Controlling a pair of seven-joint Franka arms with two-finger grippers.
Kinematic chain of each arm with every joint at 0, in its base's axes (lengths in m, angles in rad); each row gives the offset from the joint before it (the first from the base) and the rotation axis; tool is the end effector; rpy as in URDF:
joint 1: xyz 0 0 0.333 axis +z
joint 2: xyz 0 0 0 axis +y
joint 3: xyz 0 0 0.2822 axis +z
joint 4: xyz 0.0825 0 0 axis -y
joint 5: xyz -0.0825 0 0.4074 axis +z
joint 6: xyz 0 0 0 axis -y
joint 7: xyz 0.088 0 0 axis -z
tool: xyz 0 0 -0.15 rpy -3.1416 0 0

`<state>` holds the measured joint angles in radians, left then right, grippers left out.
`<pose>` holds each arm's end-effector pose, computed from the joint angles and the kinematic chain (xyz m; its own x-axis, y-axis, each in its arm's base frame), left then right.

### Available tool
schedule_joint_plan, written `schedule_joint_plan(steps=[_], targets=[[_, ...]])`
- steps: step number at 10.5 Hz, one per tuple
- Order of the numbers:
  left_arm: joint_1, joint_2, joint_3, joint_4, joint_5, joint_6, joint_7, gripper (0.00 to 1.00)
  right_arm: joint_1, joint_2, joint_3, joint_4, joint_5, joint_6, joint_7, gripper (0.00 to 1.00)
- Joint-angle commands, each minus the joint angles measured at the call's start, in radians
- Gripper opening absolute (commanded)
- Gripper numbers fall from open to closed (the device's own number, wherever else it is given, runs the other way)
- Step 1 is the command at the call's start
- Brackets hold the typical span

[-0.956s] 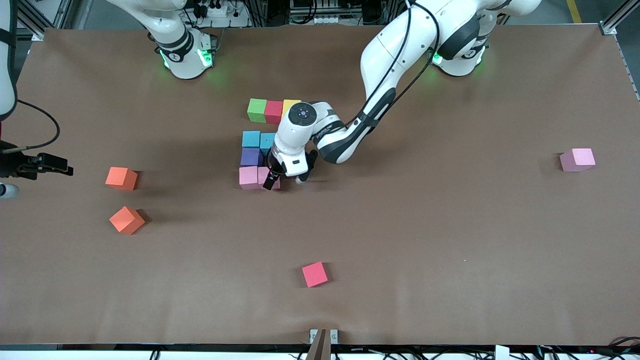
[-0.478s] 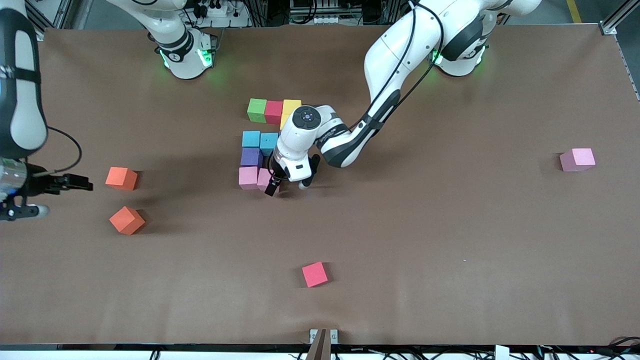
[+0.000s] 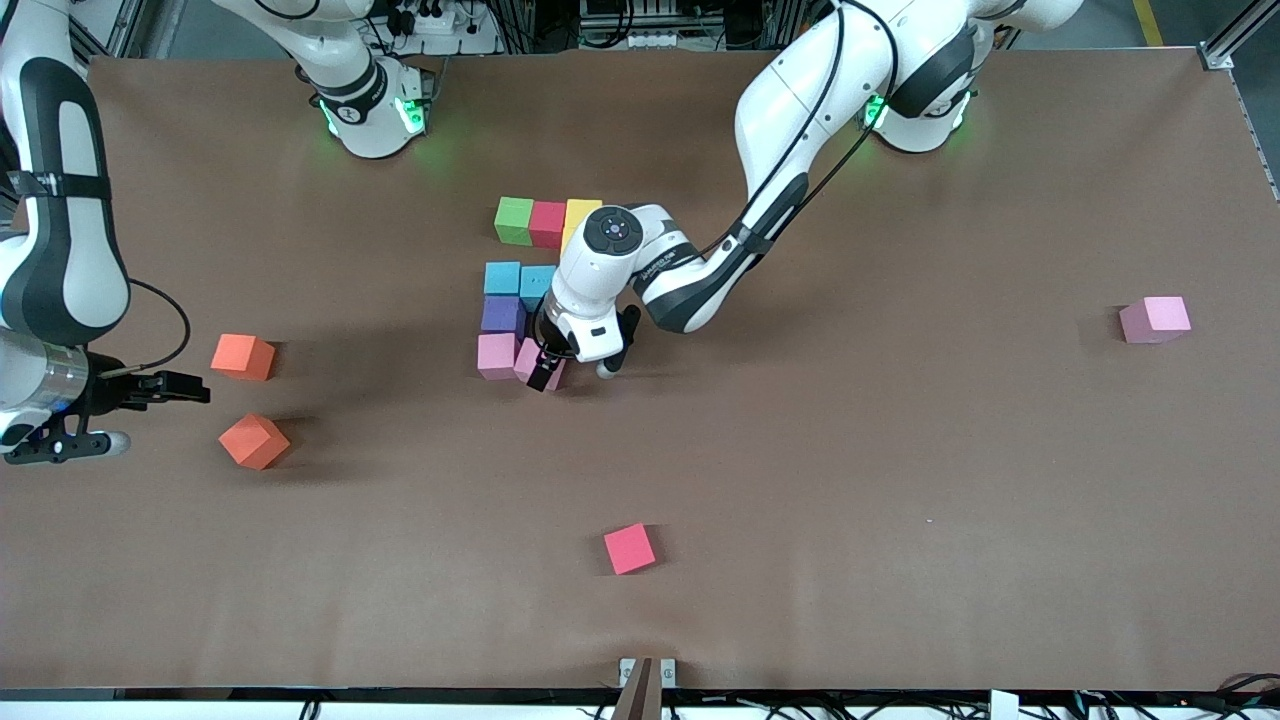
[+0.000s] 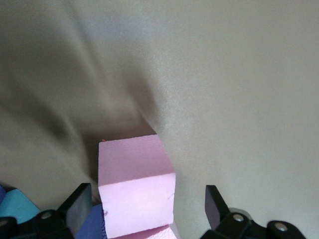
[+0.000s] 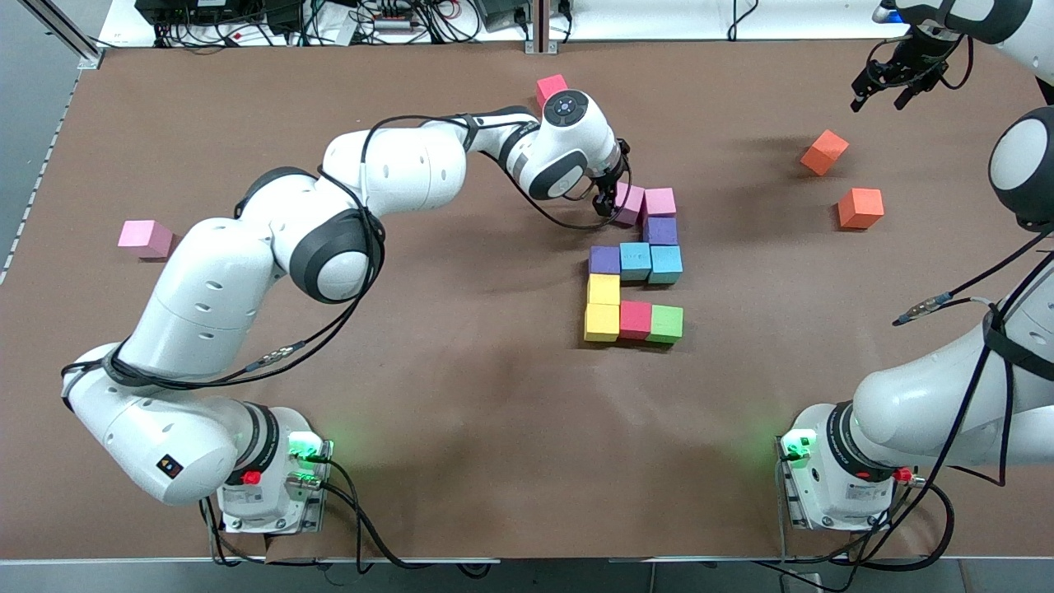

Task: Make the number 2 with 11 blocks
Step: 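Hold the pink cube with the left gripper while the right gripper nears orange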

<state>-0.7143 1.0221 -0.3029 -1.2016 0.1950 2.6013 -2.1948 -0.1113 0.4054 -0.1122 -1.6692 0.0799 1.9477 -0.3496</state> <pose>0.4736 -0.6453 0.1439 0.3638 0.8761 -0.3165 0.9197 -0.2840 0.2711 0.6387 -0.1329 0.2769 0.9890 0.1012 -0.1075 0.0944 -0.9933 -0.0668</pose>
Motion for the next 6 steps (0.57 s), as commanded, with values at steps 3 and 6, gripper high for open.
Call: schedule_joint_plan(steps=[3,6], targets=[[0.012,-0.017,-0.007,-0.03,-0.04,-0.018,0.033,1.0,0.002,0.015,0.0,0.003,0.037,0.023,-0.019,1.0],[0.012,-0.019,-0.004,-0.064,-0.062,-0.018,0.033,1.0,0.005,0.018,0.0,0.003,0.038,0.023,-0.019,1.0]])
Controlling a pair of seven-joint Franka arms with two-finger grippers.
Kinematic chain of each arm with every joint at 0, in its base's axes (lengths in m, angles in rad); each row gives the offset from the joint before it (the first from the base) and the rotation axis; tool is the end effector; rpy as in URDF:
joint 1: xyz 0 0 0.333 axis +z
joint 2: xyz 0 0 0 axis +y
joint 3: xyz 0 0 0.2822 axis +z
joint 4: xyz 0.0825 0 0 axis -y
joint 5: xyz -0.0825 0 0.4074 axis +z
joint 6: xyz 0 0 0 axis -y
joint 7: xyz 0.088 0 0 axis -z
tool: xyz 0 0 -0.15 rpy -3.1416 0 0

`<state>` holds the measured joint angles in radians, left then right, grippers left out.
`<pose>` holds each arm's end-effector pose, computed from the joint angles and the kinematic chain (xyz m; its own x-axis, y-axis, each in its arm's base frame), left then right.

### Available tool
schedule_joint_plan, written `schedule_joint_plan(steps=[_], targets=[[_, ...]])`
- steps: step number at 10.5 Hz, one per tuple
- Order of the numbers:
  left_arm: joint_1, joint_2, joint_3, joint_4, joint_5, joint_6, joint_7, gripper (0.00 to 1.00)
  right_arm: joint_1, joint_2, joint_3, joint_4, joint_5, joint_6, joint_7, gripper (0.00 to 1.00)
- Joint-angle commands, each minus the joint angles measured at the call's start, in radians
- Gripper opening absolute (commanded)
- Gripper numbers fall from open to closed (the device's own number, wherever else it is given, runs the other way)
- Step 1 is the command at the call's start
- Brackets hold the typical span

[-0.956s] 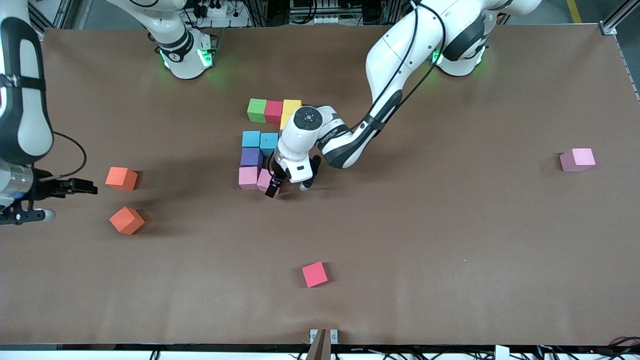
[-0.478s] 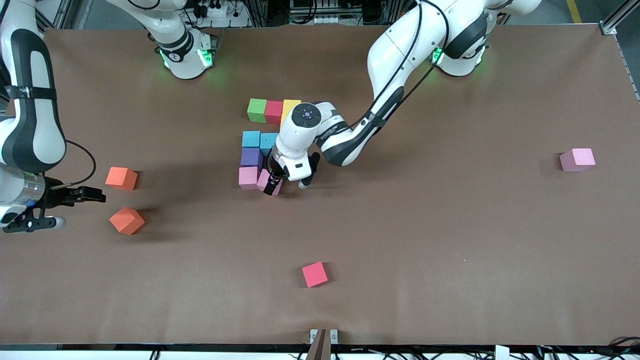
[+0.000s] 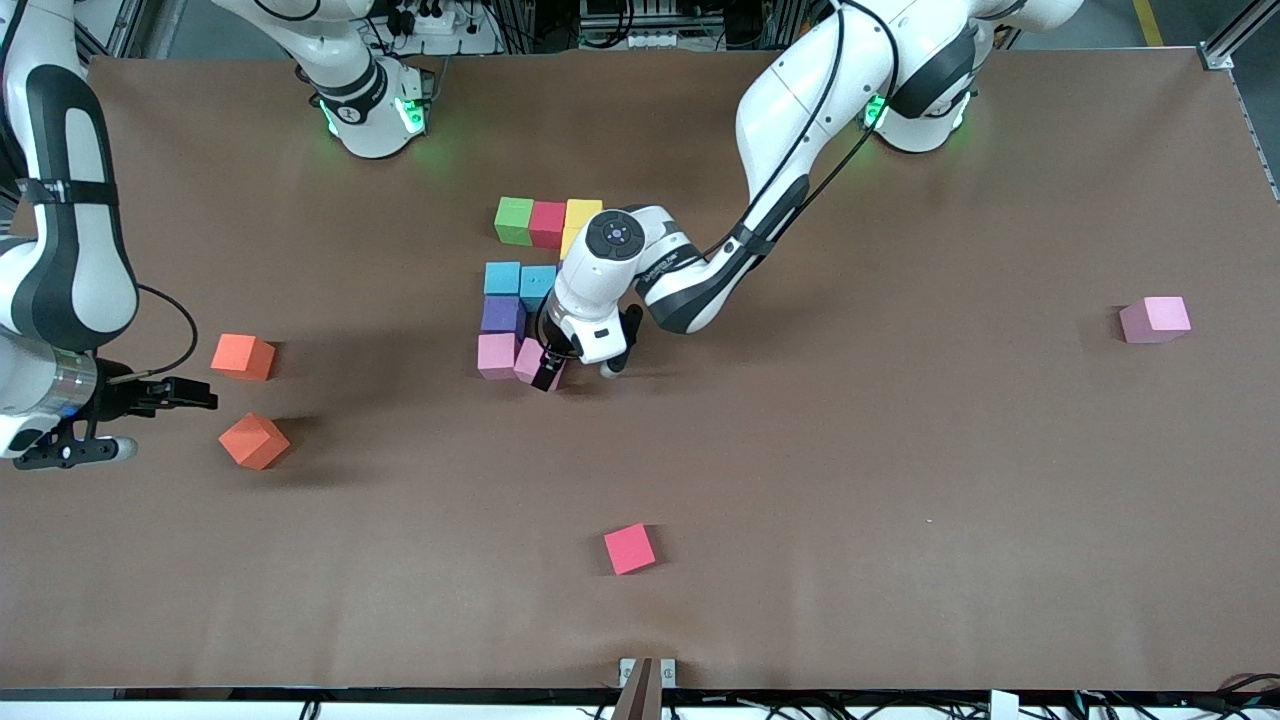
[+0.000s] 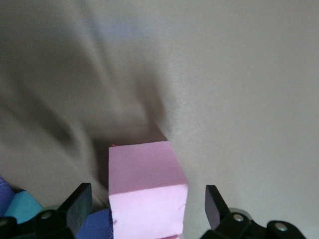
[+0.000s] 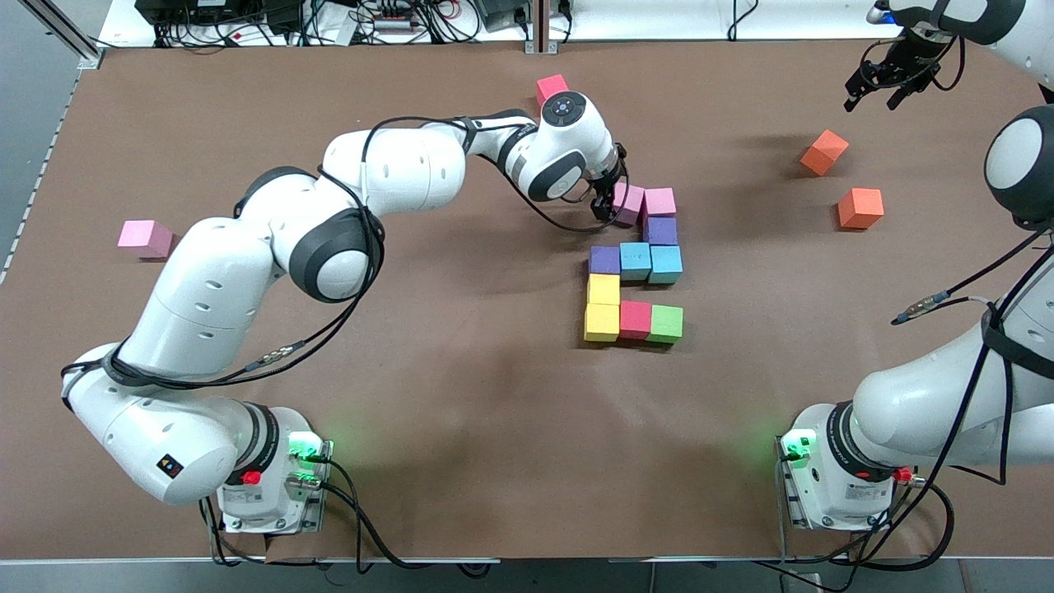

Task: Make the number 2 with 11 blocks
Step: 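Hold the pink cube with the left gripper while the right gripper nears orange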

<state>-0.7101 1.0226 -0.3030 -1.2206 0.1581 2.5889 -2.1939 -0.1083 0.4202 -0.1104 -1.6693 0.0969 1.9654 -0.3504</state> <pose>0.4699 -0.6399 0.1324 0.3331 0.8857 -0.3234 0.9360 -0.2693 0.2265 0.6415 -0.1288 0.2685 0.9900 0.0991 -0.1004 0.0914 -0.9927 -0.0786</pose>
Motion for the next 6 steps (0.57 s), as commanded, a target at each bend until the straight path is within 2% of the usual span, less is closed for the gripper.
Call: schedule_joint_plan(steps=[1,6], targets=[[0.008,-0.027,-0.004,-0.074,-0.02,-0.006,0.036,1.0,0.002,0.002,-0.002,0.003,0.023,0.006,-0.018,1.0],[0.012,-0.053,-0.005,-0.099,-0.018,-0.006,0.063,1.0,0.002,0.003,-0.002,0.003,0.021,0.006,-0.018,1.0]])
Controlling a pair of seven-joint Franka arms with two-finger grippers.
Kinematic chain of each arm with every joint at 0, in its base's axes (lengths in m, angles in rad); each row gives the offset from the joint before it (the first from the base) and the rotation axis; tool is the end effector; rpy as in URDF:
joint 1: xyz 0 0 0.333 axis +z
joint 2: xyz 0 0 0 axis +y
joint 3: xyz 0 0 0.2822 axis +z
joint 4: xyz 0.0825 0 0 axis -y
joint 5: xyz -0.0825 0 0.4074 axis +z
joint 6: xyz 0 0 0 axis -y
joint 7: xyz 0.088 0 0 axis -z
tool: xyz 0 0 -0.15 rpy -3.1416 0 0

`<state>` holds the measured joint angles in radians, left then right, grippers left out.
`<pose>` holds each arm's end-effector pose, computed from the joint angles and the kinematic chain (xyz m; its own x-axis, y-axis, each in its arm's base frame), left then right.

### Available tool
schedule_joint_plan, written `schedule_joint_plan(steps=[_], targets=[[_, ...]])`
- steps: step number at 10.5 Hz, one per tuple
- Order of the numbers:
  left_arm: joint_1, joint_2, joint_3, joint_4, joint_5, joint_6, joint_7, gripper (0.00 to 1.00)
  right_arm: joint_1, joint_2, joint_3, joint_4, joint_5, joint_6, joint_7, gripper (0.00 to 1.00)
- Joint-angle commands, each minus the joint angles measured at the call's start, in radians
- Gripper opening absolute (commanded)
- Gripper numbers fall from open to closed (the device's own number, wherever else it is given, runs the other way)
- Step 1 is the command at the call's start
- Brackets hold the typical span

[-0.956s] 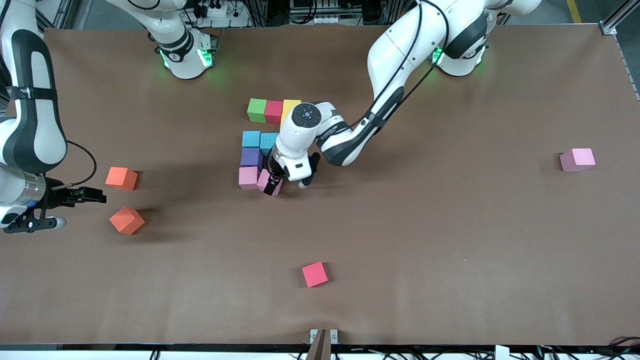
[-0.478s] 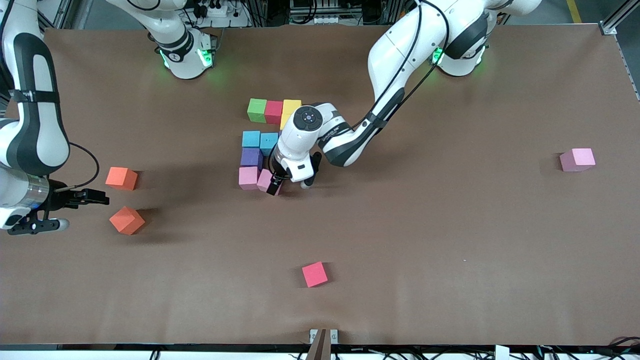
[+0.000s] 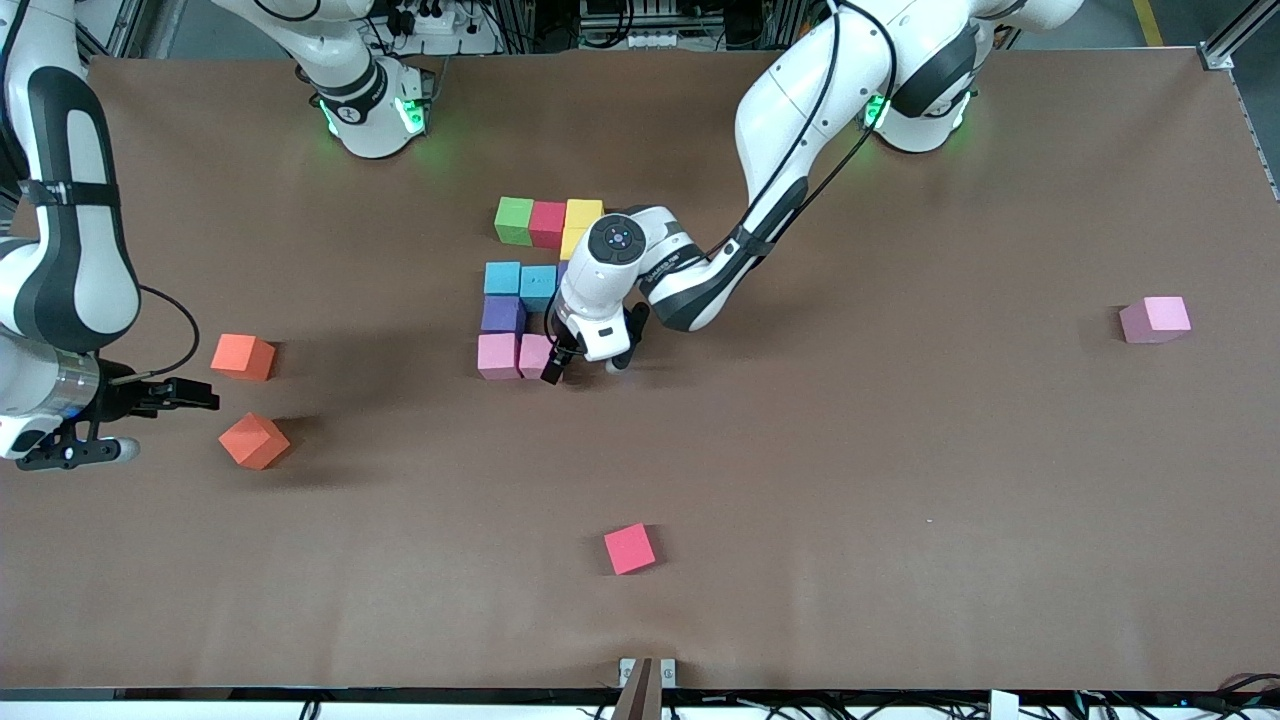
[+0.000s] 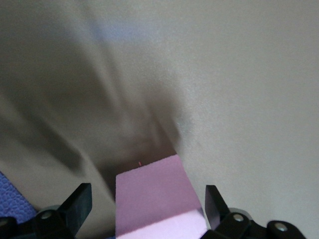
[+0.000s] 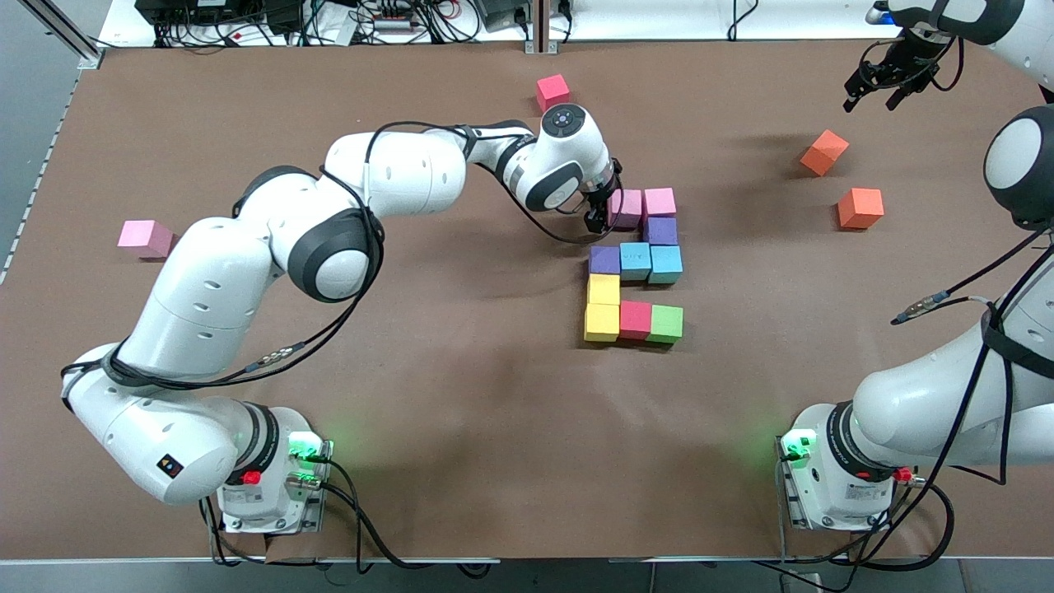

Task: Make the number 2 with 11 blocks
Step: 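Hold the pink cube with the left gripper while the right gripper nears orange, then open the left gripper and raise it off the placed pink cube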

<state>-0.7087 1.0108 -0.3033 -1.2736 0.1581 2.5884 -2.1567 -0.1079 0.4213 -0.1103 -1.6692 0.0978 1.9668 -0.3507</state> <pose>0.4570 -0.6331 0.1156 0.3710 0.8802 -0.2958 0.9246 -0.3205 0.2059 0.6418 -0.1284 0.2679 0.9900 0.0995 -0.0998 0.0918 -0.9926 -0.0791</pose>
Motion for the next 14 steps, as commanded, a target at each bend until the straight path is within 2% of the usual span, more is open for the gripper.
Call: schedule_joint_plan(steps=[1,5,6,8,9,12,14], targets=[[0.017,-0.043,-0.005,-0.044,-0.018,-0.005,0.026,1.0,0.004,0.002,-0.002,0.003,0.022,0.004,-0.018,1.0],[0.049,-0.078,-0.016,-0.046,-0.018,-0.043,0.032,1.0,0.004,0.002,-0.002,0.005,0.022,0.004,-0.016,1.0],[0.084,-0.101,-0.048,-0.046,-0.028,-0.095,0.075,1.0,0.005,0.002,-0.002,0.006,0.022,0.004,-0.014,1.0],[0.226,-0.121,-0.179,-0.044,-0.02,-0.169,0.138,1.0,0.011,0.001,-0.002,0.008,0.022,0.004,-0.011,1.0],[0.276,-0.129,-0.213,-0.044,-0.017,-0.194,0.173,1.0,0.013,0.001,-0.002,0.009,0.023,0.004,-0.008,1.0],[0.354,-0.146,-0.221,-0.039,0.033,-0.201,0.376,1.0,0.028,0.002,-0.002,0.009,0.045,0.006,-0.005,1.0],[0.365,-0.207,-0.234,-0.033,0.092,-0.295,0.475,1.0,0.037,0.011,-0.002,0.011,0.045,0.021,-0.004,1.0]])
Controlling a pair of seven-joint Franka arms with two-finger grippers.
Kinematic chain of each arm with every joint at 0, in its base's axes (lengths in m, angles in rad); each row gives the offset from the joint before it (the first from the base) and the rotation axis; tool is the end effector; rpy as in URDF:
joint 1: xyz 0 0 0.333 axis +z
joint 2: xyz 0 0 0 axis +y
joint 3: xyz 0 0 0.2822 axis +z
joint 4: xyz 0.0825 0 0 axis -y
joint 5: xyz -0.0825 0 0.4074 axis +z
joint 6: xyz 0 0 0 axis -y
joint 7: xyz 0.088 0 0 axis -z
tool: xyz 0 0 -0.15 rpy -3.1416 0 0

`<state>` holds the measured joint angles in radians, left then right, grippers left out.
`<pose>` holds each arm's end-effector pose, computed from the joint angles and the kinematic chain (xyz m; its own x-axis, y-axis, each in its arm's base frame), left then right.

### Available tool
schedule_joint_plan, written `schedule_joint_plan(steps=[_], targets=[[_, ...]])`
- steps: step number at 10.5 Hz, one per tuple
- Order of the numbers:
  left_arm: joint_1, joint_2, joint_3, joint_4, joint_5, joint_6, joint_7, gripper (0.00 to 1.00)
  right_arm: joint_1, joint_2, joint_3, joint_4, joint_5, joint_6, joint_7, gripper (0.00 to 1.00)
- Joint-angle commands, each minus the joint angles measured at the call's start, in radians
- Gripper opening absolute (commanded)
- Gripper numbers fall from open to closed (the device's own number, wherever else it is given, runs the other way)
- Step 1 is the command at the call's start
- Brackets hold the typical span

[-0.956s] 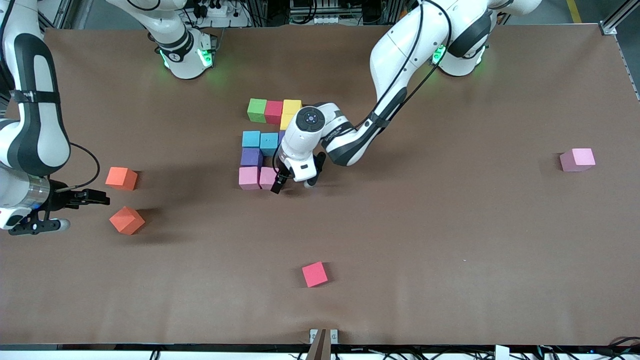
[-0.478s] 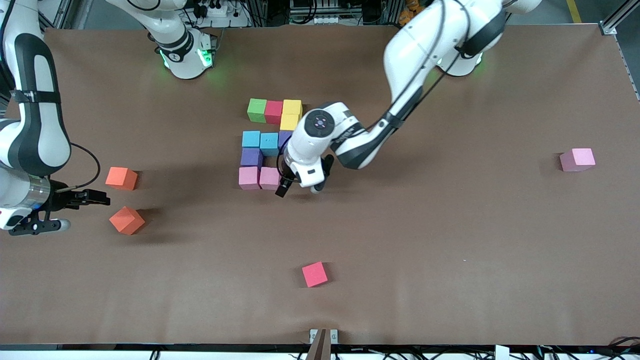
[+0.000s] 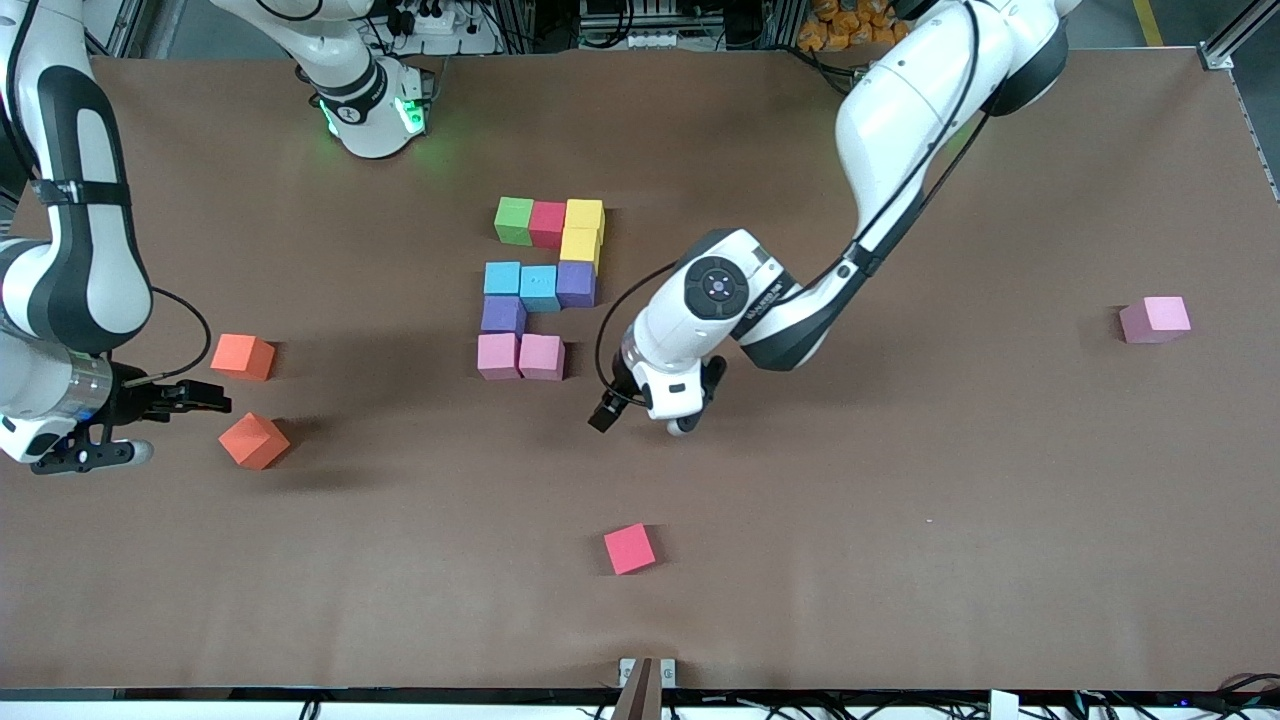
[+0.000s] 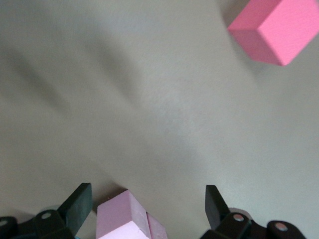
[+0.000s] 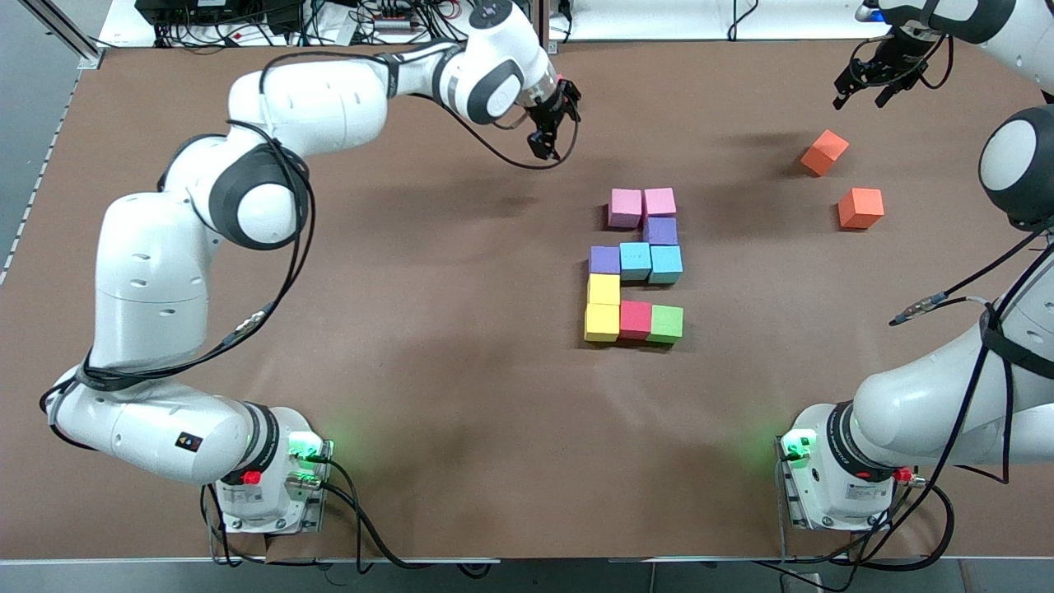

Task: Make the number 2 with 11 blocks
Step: 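Open the left gripper and raise it off the placed pink cube, then move the left gripper across the table toward the loose pink cube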

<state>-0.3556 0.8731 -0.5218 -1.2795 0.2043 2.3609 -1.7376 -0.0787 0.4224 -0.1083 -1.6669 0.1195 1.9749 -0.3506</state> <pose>0.5716 -0.5352 0.2285 0.5823 0.7713 -0.2570 0.8104 -0.5256 0.2588 0.6478 -0.1066 0.2689 0.9890 0.1207 -0.0849 0.1126 -0.9891 -0.0945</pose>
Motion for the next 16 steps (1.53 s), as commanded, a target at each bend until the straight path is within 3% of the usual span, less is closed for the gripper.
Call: schedule_joint_plan(steps=[1,3,5,6,10,13,16], targets=[[0.015,-0.084,-0.014,-0.02,0.056,-0.096,0.075,1.0,0.013,0.018,-0.004,0.013,0.023,0.024,-0.004,1.0],[0.007,-0.124,0.0,-0.018,0.069,-0.161,0.081,1.0,0.017,0.038,-0.004,0.036,0.025,0.027,-0.004,1.0],[0.001,-0.115,-0.004,0.008,0.209,-0.157,0.165,1.0,0.016,0.053,-0.004,0.039,0.023,0.033,-0.005,1.0],[-0.023,-0.091,0.029,0.062,0.237,-0.125,0.237,1.0,0.014,0.055,-0.004,0.038,0.023,0.05,-0.01,1.0],[-0.319,-0.046,0.455,0.08,0.239,0.203,0.546,1.0,0.005,0.053,-0.005,0.038,0.023,0.048,-0.016,1.0],[-0.292,-0.017,0.476,0.077,0.228,0.386,0.988,1.0,0.005,0.053,-0.005,0.038,0.023,0.05,-0.016,1.0],[-0.226,0.044,0.473,0.074,0.224,0.593,1.305,1.0,0.005,0.055,-0.005,0.038,0.023,0.05,-0.016,1.0]])
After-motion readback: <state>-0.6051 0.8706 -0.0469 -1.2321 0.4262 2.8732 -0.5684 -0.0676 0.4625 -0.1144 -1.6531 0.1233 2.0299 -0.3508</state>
